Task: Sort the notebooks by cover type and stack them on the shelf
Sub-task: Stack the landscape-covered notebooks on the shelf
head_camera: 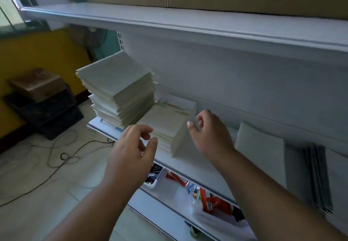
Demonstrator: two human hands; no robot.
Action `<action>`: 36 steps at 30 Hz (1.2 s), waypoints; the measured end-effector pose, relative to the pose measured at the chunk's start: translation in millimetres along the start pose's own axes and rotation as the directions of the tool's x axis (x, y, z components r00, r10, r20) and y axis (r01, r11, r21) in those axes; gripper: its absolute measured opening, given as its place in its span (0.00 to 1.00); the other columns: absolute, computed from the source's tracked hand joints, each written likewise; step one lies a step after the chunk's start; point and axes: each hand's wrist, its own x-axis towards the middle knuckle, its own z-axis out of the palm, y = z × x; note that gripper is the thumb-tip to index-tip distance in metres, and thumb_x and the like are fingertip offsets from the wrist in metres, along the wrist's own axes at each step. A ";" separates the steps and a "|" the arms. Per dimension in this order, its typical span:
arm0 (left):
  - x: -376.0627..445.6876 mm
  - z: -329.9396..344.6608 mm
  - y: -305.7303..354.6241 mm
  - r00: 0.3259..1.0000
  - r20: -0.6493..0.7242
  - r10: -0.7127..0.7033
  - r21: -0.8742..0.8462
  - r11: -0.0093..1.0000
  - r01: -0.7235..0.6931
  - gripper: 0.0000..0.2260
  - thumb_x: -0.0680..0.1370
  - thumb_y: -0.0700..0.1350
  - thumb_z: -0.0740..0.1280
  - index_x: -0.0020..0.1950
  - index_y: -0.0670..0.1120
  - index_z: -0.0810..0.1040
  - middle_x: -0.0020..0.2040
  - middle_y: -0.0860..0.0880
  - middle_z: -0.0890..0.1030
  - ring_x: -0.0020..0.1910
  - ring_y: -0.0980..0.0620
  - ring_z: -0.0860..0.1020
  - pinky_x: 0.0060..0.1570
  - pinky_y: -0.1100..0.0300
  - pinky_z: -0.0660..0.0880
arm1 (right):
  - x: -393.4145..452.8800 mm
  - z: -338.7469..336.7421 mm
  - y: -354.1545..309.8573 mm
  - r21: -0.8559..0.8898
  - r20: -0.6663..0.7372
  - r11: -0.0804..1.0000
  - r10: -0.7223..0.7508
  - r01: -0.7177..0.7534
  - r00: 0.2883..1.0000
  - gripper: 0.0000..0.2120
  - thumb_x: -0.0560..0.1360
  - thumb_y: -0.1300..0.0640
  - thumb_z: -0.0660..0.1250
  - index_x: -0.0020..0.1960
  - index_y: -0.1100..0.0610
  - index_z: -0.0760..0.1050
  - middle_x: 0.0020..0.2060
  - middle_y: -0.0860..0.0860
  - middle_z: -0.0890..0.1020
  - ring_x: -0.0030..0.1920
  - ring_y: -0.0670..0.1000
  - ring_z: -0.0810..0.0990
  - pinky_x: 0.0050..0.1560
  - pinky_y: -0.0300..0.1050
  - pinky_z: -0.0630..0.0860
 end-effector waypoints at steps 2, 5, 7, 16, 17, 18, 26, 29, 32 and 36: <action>16.2 -6.3 -8.3 1.000 -0.022 0.013 -0.028 1.000 -0.013 0.06 0.77 0.50 0.65 0.53 0.58 0.73 0.44 0.61 0.76 0.43 0.61 0.75 0.37 0.68 0.66 | 13.1 19.2 -1.8 0.008 0.074 0.993 0.116 -0.117 0.990 0.18 0.76 0.40 0.66 0.54 0.53 0.71 0.49 0.52 0.79 0.50 0.56 0.79 0.45 0.44 0.70; 39.1 -16.3 -22.8 0.998 -0.046 0.036 -0.082 0.996 -0.040 0.05 0.78 0.49 0.65 0.53 0.57 0.74 0.43 0.60 0.77 0.42 0.62 0.75 0.36 0.66 0.68 | 29.0 41.2 -10.9 -0.024 0.135 0.969 0.248 -0.247 0.959 0.28 0.74 0.32 0.64 0.58 0.56 0.70 0.53 0.54 0.79 0.55 0.58 0.79 0.48 0.45 0.72; 56.4 -23.0 -32.8 0.998 -0.023 0.064 -0.125 0.990 -0.066 0.04 0.79 0.49 0.64 0.53 0.57 0.74 0.43 0.59 0.77 0.43 0.64 0.74 0.36 0.65 0.66 | 37.7 54.5 -24.2 -0.040 0.154 0.932 0.361 -0.359 0.920 0.43 0.70 0.25 0.60 0.67 0.59 0.66 0.63 0.58 0.76 0.62 0.60 0.76 0.56 0.49 0.74; 117.9 -40.4 -91.6 0.964 0.205 0.171 -0.153 0.978 -0.141 0.01 0.80 0.51 0.63 0.51 0.58 0.74 0.49 0.56 0.75 0.41 0.58 0.76 0.36 0.60 0.68 | 27.0 88.5 -43.5 -0.125 0.002 0.828 0.551 -0.546 0.835 0.20 0.80 0.44 0.61 0.58 0.62 0.74 0.45 0.55 0.81 0.41 0.55 0.79 0.42 0.45 0.74; 119.4 -38.1 -96.8 0.949 0.273 0.159 -0.120 0.984 -0.130 0.02 0.80 0.51 0.63 0.52 0.58 0.74 0.51 0.56 0.75 0.42 0.56 0.76 0.37 0.59 0.70 | 25.0 84.0 -47.0 -0.132 -0.084 0.821 0.549 -0.555 0.832 0.17 0.80 0.48 0.60 0.57 0.62 0.74 0.48 0.57 0.81 0.44 0.57 0.78 0.43 0.45 0.71; 119.8 -37.1 -98.5 0.930 0.343 0.135 -0.077 0.990 -0.116 0.05 0.80 0.52 0.63 0.56 0.57 0.75 0.54 0.55 0.75 0.44 0.53 0.76 0.41 0.58 0.71 | 23.2 78.5 -51.3 -0.084 -0.147 0.819 0.553 -0.568 0.820 0.15 0.80 0.50 0.60 0.57 0.63 0.73 0.50 0.59 0.80 0.48 0.59 0.78 0.44 0.46 0.70; 140.9 -28.4 -81.9 0.774 0.618 -0.139 -0.544 0.635 0.549 0.06 0.81 0.39 0.65 0.55 0.48 0.77 0.52 0.49 0.83 0.46 0.46 0.83 0.36 0.53 0.82 | 12.5 74.6 -89.9 0.537 -0.096 0.722 0.565 -0.435 0.819 0.27 0.77 0.34 0.59 0.49 0.60 0.76 0.40 0.56 0.78 0.42 0.56 0.78 0.48 0.51 0.75; 141.3 -30.8 -87.0 0.837 0.530 -0.137 -0.542 0.704 0.458 0.08 0.82 0.39 0.61 0.51 0.51 0.75 0.50 0.50 0.83 0.40 0.45 0.82 0.33 0.52 0.81 | 18.9 86.1 -73.3 0.232 -0.139 0.753 0.652 -0.615 0.745 0.34 0.78 0.30 0.49 0.51 0.60 0.77 0.45 0.56 0.80 0.46 0.56 0.79 0.44 0.47 0.71; 138.6 -37.3 -94.1 0.885 0.447 -0.129 -0.565 0.727 0.391 0.08 0.82 0.41 0.59 0.52 0.54 0.73 0.47 0.50 0.82 0.34 0.46 0.78 0.26 0.61 0.76 | 18.2 101.9 -56.5 -0.126 -0.019 0.757 0.645 -0.642 0.764 0.26 0.78 0.36 0.58 0.52 0.61 0.74 0.47 0.55 0.79 0.39 0.53 0.78 0.33 0.42 0.68; 144.7 -45.9 -97.9 0.913 0.388 -0.127 -0.638 0.678 0.365 0.10 0.81 0.39 0.60 0.50 0.54 0.75 0.43 0.53 0.83 0.36 0.50 0.79 0.26 0.60 0.74 | 13.8 108.3 -49.8 -0.221 -0.129 0.770 0.586 -0.599 0.800 0.21 0.81 0.42 0.57 0.51 0.60 0.75 0.42 0.54 0.80 0.40 0.54 0.80 0.39 0.48 0.78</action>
